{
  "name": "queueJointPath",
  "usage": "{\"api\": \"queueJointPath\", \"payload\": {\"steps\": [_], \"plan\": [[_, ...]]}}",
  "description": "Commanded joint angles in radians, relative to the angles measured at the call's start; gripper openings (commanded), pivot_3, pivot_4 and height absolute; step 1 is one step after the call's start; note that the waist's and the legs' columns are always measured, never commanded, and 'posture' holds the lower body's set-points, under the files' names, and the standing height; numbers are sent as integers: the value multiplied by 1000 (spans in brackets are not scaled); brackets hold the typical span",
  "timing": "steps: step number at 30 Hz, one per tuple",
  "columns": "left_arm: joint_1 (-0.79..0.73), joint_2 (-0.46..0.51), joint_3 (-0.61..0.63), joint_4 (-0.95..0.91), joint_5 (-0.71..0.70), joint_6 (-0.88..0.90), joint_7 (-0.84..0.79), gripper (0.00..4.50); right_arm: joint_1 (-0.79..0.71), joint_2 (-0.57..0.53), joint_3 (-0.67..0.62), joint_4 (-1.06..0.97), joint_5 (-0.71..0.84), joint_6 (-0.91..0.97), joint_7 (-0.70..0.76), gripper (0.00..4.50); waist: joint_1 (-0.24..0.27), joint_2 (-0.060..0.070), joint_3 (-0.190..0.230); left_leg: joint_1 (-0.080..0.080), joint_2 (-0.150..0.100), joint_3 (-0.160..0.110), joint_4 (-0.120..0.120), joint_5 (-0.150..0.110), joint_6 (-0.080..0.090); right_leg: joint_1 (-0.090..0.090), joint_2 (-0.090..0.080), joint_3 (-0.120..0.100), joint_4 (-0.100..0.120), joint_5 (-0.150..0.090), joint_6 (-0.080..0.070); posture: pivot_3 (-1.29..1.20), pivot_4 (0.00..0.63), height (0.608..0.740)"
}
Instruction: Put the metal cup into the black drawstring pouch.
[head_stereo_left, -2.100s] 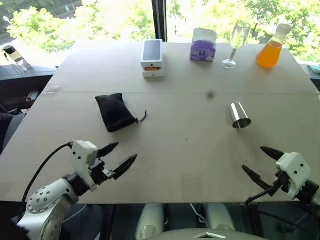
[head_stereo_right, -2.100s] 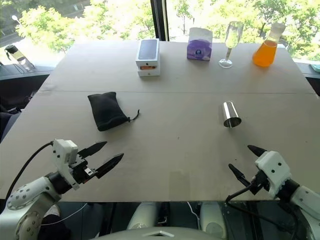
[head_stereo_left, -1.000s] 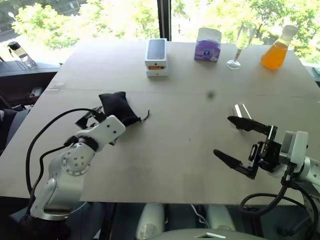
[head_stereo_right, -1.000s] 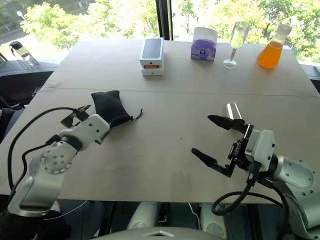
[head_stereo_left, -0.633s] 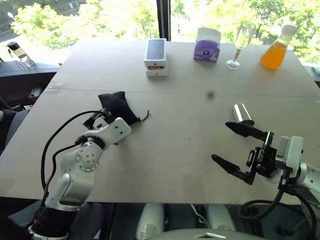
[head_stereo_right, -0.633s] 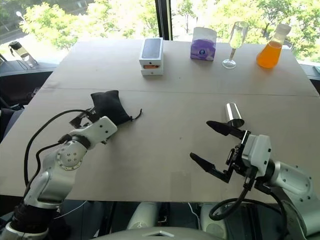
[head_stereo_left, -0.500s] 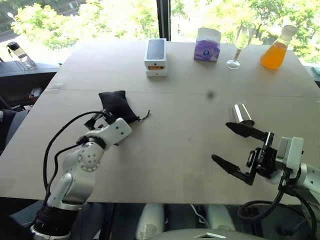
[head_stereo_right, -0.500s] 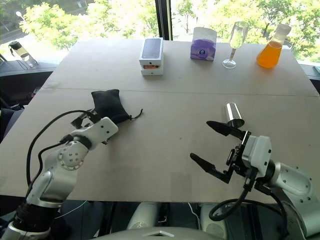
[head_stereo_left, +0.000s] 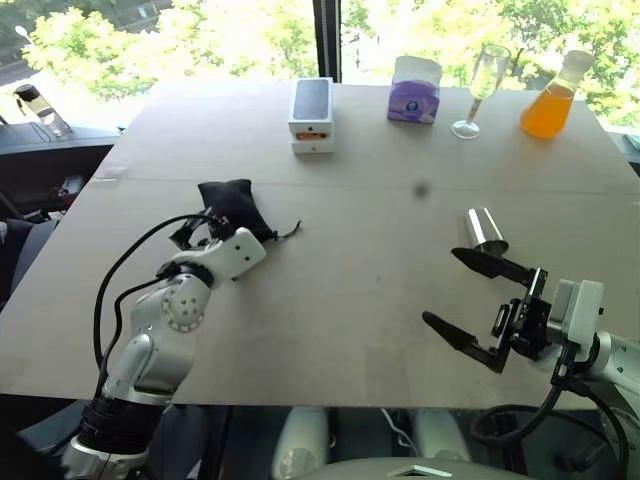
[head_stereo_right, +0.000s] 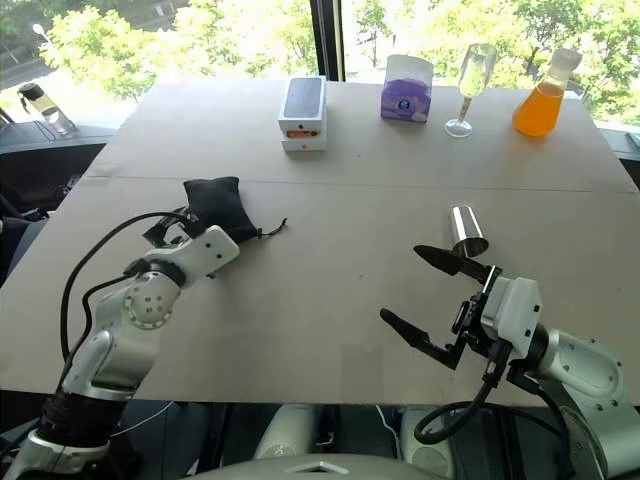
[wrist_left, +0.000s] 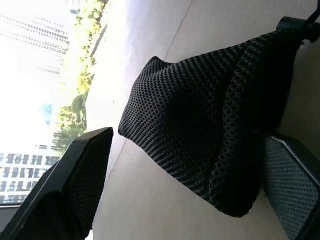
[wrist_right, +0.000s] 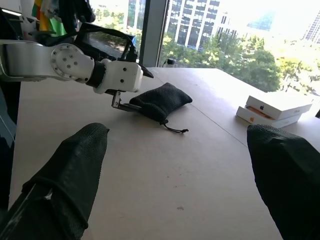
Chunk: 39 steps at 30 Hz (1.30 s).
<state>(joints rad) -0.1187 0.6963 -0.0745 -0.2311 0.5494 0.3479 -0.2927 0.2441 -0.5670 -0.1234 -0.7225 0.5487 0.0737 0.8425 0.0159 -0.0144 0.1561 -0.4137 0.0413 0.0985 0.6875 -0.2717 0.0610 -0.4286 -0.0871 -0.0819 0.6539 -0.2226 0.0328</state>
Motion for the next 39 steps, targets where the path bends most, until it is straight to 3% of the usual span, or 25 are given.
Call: {"api": "queueJointPath", "payload": {"steps": [1,6,7,10,14,18,23,28,33,39], "plan": [[-23,4,-1,20,24,-57,33,4451,16,5,-8,-19,2,-24,-8,4500,0,0,0,0,0,0,0,0,0,0,0,0,0,0,0,0,150,737],[-59,-6,-9,77,44,-75,59,4451,18,6,-9,-20,-3,-26,-14,4500,0,0,0,0,0,0,1,0,0,0,0,0,1,0,0,0,150,737],[-62,-7,-10,84,46,-81,62,4213,20,8,-7,-21,-6,-27,-16,4500,0,0,0,0,0,0,1,0,0,0,0,0,1,0,0,0,150,737],[-73,-11,-9,106,45,-90,58,3207,29,13,1,-24,-16,-32,-21,4500,0,0,0,0,0,0,1,0,0,0,0,0,1,0,0,0,150,737],[-87,-17,-5,129,26,-78,24,1281,38,17,8,-22,-26,-38,-23,4500,0,0,0,0,0,0,1,0,0,0,0,0,2,0,0,0,150,737],[-105,-42,24,114,-25,-28,-24,35,39,19,14,-15,-47,-28,-40,4500,1,-1,0,0,0,0,1,0,0,0,0,0,2,0,0,0,150,737],[-148,-101,73,41,-132,126,-122,35,39,16,20,-18,-99,7,-97,4500,0,-1,-1,0,0,0,2,1,-2,0,0,0,3,0,0,0,150,737],[-320,-169,94,-76,-310,657,-324,35,-137,-108,58,2,-317,267,-236,4500,-1,-2,0,-1,0,0,8,3,-4,0,0,0,7,-2,4,0,150,737],[-428,-167,76,-151,-509,1067,-445,35,-273,-223,53,137,-416,302,-219,4500,-3,-2,0,-1,0,-1,11,3,-4,1,1,0,8,-2,4,0,150,737],[-509,-213,104,-148,-695,1261,-457,35,-305,-295,59,228,-493,288,-194,4500,-1,-4,1,-2,-1,-2,11,3,-4,1,1,1,7,-2,4,0,150,737]]}}
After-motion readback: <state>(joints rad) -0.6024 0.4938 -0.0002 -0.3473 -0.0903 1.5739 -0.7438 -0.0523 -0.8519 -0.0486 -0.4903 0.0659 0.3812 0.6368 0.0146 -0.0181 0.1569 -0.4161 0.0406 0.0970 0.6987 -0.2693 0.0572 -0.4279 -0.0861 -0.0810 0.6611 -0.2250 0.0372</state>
